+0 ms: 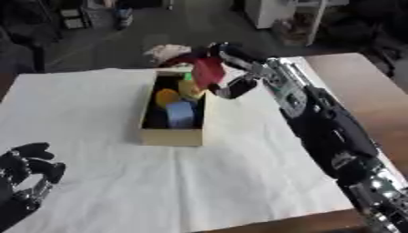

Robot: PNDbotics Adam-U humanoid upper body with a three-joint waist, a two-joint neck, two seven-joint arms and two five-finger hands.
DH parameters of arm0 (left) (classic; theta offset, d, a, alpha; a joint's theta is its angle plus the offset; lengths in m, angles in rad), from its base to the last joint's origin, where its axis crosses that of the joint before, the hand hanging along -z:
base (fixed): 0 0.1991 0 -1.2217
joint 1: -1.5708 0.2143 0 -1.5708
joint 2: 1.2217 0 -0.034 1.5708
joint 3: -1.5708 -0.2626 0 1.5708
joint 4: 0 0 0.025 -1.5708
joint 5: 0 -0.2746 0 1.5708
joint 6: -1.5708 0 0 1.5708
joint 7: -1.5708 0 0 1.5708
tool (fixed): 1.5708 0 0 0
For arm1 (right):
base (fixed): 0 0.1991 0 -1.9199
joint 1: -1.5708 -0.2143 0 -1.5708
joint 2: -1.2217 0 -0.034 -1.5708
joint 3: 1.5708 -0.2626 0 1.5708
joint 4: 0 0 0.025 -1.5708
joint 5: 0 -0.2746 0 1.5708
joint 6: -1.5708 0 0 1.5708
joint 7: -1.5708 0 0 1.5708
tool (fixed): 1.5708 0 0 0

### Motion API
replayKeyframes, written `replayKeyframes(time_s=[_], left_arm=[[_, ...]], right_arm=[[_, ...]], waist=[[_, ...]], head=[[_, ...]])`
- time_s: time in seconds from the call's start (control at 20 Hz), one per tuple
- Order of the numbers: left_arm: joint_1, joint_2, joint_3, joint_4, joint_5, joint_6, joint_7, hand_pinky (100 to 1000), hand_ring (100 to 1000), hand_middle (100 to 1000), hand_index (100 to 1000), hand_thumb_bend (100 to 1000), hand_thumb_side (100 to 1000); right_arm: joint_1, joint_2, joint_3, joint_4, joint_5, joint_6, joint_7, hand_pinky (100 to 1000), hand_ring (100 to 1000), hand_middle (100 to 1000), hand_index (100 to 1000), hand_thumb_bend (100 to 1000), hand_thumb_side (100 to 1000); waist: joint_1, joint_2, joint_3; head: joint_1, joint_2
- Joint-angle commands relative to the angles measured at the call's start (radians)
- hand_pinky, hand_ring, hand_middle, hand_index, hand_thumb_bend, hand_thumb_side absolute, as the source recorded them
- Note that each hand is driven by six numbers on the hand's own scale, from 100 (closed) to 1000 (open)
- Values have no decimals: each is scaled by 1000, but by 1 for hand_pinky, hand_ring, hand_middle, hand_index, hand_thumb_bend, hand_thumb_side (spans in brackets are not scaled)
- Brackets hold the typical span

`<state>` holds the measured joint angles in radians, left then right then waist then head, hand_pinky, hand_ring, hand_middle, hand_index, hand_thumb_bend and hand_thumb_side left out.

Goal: Pick up objects on the table and place them in the box.

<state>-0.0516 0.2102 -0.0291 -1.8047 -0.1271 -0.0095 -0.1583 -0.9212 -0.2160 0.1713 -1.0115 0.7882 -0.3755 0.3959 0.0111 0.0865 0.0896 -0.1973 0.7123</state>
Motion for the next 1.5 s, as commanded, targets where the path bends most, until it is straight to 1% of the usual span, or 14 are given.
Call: replayKeyframes(time_s=[0.05,0.2,0.4,0.5,0.6,0.65,0.7,0.75,1.0,1.15,1.3,1.4,1.5], left_arm=[[-4,4,-6,-10,4,-3,-8,660,577,592,757,524,448],[-6,1,-10,-10,6,-3,-13,660,575,592,757,524,448],[-8,-2,-18,-9,9,-4,-20,660,575,592,757,522,449],[-10,-3,-21,-10,9,-5,-24,660,574,592,757,522,450],[-10,-4,-22,-10,10,-5,-26,660,573,592,757,521,450],[-10,-4,-21,-10,10,-4,-26,660,573,592,757,520,450],[-11,-4,-21,-10,10,-4,-26,661,573,592,757,520,450],[-11,-4,-22,-10,10,-4,-26,661,573,592,757,520,451],[-12,-5,-23,-9,10,-4,-27,661,572,592,757,517,451],[-12,-5,-22,-8,9,-4,-26,661,571,592,757,516,451],[-12,-4,-22,-8,9,-4,-26,662,571,593,757,515,451],[-13,-4,-21,-7,8,-4,-26,662,571,593,757,514,452],[-14,-3,-18,-7,6,-4,-23,662,571,592,756,514,452]], right_arm=[[-41,40,-1,25,12,4,27,750,596,519,758,100,216],[-49,97,-8,67,53,4,36,753,604,529,764,100,244],[-48,156,-13,119,113,2,42,755,618,545,775,100,275],[-47,176,-16,140,150,6,35,757,629,560,785,109,295],[-44,188,-21,156,188,14,17,759,649,585,797,140,322],[-44,191,-23,159,205,22,5,764,671,617,811,178,348],[-43,192,-24,159,222,32,-11,765,676,623,815,192,356],[-43,192,-24,158,240,41,-27,767,693,652,833,232,391],[-46,183,-17,138,330,84,-116,787,757,744,880,340,437],[-49,173,-3,131,382,83,-168,815,806,801,912,399,449],[-54,160,8,119,436,67,-203,840,846,843,932,422,449],[-55,153,7,100,472,50,-220,842,848,843,933,417,438],[-49,148,-6,66,488,28,-247,835,828,822,923,380,438]], waist=[[5,-14,7],[8,-12,21],[11,-10,32],[13,-8,40],[13,-6,47],[13,-6,50],[12,-5,51],[11,-5,52],[7,-4,53],[4,-4,56],[1,-5,53],[-1,-5,50],[-3,-3,45]], head=[[-10,2],[-18,1],[-31,1],[-37,1],[-43,0],[-45,-1],[-46,-1],[-46,-1],[-48,-2],[-47,-4],[-46,-3],[-45,-5],[-38,-6]])
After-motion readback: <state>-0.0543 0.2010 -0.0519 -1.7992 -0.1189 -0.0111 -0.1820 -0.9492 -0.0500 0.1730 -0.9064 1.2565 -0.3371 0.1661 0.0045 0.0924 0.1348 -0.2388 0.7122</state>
